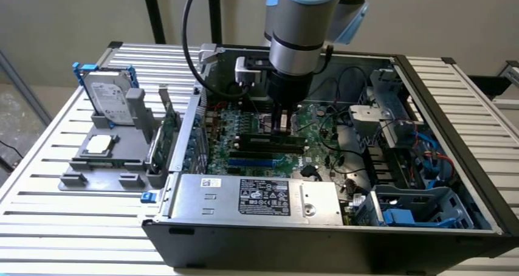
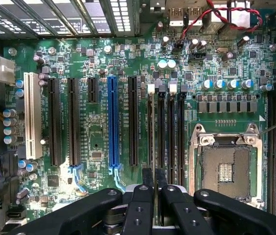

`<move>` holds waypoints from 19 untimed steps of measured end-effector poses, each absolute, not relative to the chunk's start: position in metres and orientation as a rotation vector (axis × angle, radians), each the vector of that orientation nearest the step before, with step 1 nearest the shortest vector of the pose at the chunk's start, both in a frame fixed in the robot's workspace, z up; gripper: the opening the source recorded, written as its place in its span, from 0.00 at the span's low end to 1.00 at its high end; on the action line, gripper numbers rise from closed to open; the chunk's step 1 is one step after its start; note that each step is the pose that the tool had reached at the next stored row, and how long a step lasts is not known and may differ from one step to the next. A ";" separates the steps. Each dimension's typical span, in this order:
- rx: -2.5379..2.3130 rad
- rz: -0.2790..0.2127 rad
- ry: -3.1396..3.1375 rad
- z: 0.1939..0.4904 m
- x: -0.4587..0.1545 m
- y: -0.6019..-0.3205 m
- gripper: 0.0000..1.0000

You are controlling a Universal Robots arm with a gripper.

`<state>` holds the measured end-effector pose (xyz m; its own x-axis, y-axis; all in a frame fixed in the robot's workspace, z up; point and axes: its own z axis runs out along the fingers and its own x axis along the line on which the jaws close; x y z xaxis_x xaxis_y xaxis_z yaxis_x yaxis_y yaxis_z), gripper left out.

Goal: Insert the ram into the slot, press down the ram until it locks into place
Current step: 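Insert the ram into the slot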

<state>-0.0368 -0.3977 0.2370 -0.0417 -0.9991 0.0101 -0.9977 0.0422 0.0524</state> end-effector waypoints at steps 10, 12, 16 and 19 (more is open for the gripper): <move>2.144 -0.047 -2.236 0.234 -0.037 -0.397 0.13; 2.144 -0.047 -2.236 0.233 -0.037 -0.397 0.13; 2.144 -0.047 -2.236 0.232 -0.037 -0.397 0.13; 2.144 -0.047 -2.235 0.231 -0.036 -0.397 0.13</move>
<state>-0.0364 -0.3974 0.2315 -0.0415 -0.9991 0.0105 -0.9977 0.0420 0.0524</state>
